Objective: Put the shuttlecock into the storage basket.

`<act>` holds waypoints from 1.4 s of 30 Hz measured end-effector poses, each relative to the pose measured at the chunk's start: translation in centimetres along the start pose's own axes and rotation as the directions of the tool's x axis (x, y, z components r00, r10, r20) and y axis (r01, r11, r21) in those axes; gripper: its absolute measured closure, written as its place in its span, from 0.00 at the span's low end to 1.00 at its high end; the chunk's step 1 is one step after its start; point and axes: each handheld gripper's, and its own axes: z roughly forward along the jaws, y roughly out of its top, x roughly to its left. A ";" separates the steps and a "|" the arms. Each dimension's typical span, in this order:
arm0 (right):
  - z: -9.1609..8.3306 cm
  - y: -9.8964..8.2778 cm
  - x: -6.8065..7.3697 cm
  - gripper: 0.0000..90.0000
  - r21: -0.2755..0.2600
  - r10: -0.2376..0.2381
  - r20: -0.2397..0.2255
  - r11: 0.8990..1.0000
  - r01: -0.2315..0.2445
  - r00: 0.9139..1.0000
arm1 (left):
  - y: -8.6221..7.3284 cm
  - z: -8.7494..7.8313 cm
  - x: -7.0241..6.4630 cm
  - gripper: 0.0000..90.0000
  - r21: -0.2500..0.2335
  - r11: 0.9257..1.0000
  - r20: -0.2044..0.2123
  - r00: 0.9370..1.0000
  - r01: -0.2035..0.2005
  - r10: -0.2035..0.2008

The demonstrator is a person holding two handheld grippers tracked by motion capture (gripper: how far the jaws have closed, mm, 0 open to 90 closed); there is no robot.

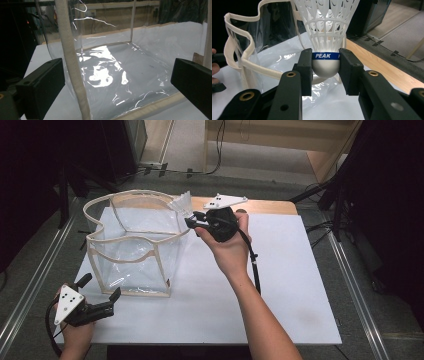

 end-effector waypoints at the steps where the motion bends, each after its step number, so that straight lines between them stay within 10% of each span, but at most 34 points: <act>1: 0.0 0.1 0.1 0.70 0.001 0.004 -0.002 1.000 -0.004 1.000 | 0.0 0.0 0.0 0.00 0.000 1.000 0.000 1.000 0.000 0.000; 25: 1.4 0.0 1.0 0.69 0.011 0.006 -0.045 1.000 -0.005 0.999 | 0.0 0.0 0.0 0.00 -0.001 1.000 0.002 1.000 0.002 -0.002; 37: -0.1 -0.7 0.2 0.15 -0.013 0.007 -0.095 1.000 -0.008 0.995 | 0.0 0.0 0.0 0.00 -0.001 1.000 0.002 1.000 0.002 -0.002; 42: -0.8 -1.6 -0.2 0.11 -0.030 0.003 -0.097 1.000 -0.006 0.995 | 0.0 0.0 0.0 0.00 0.002 1.000 0.002 1.000 -0.002 0.002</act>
